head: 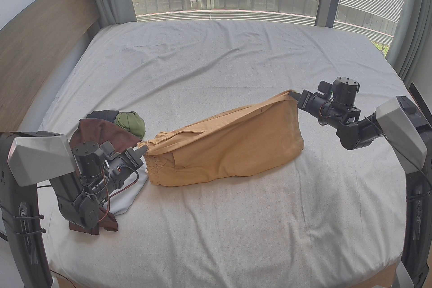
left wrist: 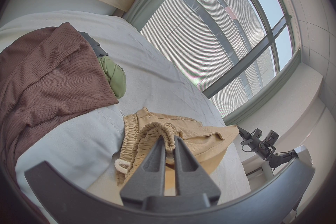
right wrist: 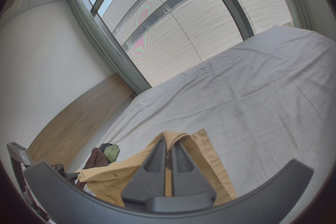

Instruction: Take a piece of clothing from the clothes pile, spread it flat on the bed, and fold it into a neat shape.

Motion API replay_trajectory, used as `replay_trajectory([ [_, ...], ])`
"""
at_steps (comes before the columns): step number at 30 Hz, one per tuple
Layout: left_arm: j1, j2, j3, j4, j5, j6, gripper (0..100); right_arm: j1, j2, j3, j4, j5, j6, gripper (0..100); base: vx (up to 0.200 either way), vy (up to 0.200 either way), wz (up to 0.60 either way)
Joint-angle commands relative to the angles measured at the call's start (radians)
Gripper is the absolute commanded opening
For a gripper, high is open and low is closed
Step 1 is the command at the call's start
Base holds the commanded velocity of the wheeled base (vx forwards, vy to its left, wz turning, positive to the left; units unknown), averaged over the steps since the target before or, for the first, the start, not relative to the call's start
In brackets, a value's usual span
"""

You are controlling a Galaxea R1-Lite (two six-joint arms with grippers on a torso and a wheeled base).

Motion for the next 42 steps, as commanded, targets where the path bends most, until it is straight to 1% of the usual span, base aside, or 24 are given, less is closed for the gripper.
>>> replay_trajectory([
  [1, 0.0, 0.039, -0.03, -0.001, 0.013, 0.001, 0, 0.004, 0.058, -0.037, -0.004, -0.001, 0.0, 0, 0.0, 0.0, 0.0],
  [10, 0.006, 0.04, -0.039, 0.0, 0.011, -0.005, 0, 0.01, 0.093, -0.088, -0.009, 0.001, 0.0, 0, 0.0, 0.0, 0.0],
  [15, 0.009, 0.037, -0.051, -0.001, 0.013, -0.027, 0, 0.015, 0.124, -0.125, -0.042, -0.001, 0.0, 0, 0.0, 0.0, 0.0],
  [16, 0.01, 0.037, -0.053, -0.001, 0.013, -0.027, 0, 0.016, 0.124, -0.126, -0.042, -0.001, 0.0, 100, 0.0, 0.0, 0.0],
  [19, 0.01, 0.034, -0.059, -0.001, 0.013, -0.028, 0, 0.019, 0.132, -0.157, -0.045, -0.002, 0.002, 100, 0.0, 0.0, 0.0],
  [21, 0.012, 0.034, -0.067, -0.001, 0.013, -0.037, 0, 0.019, 0.142, -0.183, -0.055, -0.014, 0.003, 100, 0.0, 0.0, 0.0],
  [22, 0.012, 0.034, -0.067, -0.001, 0.013, -0.048, 100, 0.021, 0.149, -0.2, -0.064, -0.028, 0.008, 100, 0.0, 0.0, 0.0],
  [24, 0.01, 0.032, -0.068, -0.001, 0.013, -0.057, 100, 0.025, 0.152, -0.214, -0.076, -0.044, 0.023, 100, 0.0, 0.0, 0.0],
  [28, 0.014, 0.034, -0.088, -0.001, 0.016, -0.068, 100, 0.03, 0.15, -0.208, -0.088, -0.047, 0.037, 100, 0.0, 0.0, 0.0],
  [30, 0.021, 0.032, -0.107, -0.001, 0.054, -0.082, 100, 0.03, 0.142, -0.186, -0.096, -0.048, 0.038, 100, 0.0, 0.0, 0.0],
  [33, 0.027, 0.035, -0.127, -0.001, 0.083, -0.082, 100, 0.03, 0.121, -0.123, -0.128, -0.048, 0.034, 100, 0.0, 0.0, 0.0],
  [38, 0.027, 0.028, -0.124, -0.001, 0.083, -0.083, 100, 0.028, 0.06, 0.007, -0.156, -0.048, 0.032, 100, 0.0, 0.0, 0.0],
  [42, 0.017, -0.008, -0.099, 0.0, 0.082, -0.082, 100, 0.034, -0.008, 0.168, -0.228, -0.047, 0.034, 100, 0.0, 0.0, 0.0],
])
